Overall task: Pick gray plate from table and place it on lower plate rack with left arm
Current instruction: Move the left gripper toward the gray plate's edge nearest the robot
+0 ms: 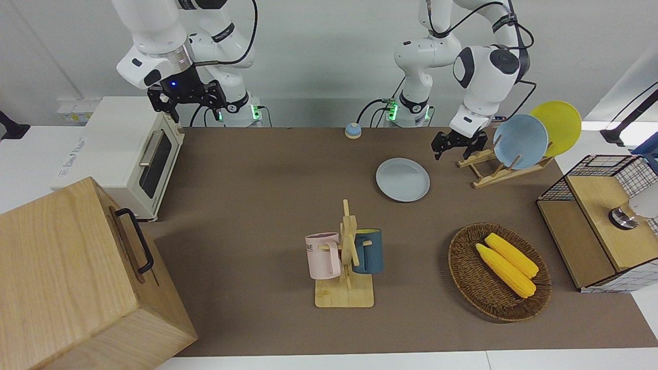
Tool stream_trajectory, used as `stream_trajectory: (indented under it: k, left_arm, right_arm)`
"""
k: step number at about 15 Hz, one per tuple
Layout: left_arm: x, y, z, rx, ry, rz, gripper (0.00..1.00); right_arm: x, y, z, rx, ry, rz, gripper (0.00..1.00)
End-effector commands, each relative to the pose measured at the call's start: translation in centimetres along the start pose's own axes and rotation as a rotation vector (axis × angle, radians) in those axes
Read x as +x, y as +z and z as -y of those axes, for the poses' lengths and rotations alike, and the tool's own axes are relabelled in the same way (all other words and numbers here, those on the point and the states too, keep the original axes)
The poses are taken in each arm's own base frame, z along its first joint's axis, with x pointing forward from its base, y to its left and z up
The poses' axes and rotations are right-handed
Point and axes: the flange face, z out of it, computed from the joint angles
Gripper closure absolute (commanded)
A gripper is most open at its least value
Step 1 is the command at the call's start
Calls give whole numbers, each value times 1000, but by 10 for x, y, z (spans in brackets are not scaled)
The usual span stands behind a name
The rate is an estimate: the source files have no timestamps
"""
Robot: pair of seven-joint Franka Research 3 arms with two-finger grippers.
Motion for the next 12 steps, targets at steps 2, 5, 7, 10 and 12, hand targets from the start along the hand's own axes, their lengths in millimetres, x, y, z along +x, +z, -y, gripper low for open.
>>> stream_trajectory:
  k: [2, 5, 7, 10, 12]
  left_arm:
    - [-7, 33, -3, -10, -10, 6, 7]
    - [-10, 50, -7, -11, -1, 12, 9]
    - [-11, 56, -6, -11, -2, 18, 7]
    - [-11, 57, -6, -11, -3, 20, 42]
    - [-11, 57, -6, -11, -2, 20, 300]
  right_arm:
    - [-2, -3, -2, -6, 16, 1, 17]
    - [-2, -3, -2, -6, 16, 1, 17]
    - [-2, -3, -2, -5, 15, 3, 17]
    - [-3, -4, -2, -5, 15, 0, 17]
    - [-2, -3, -3, -6, 17, 3, 17]
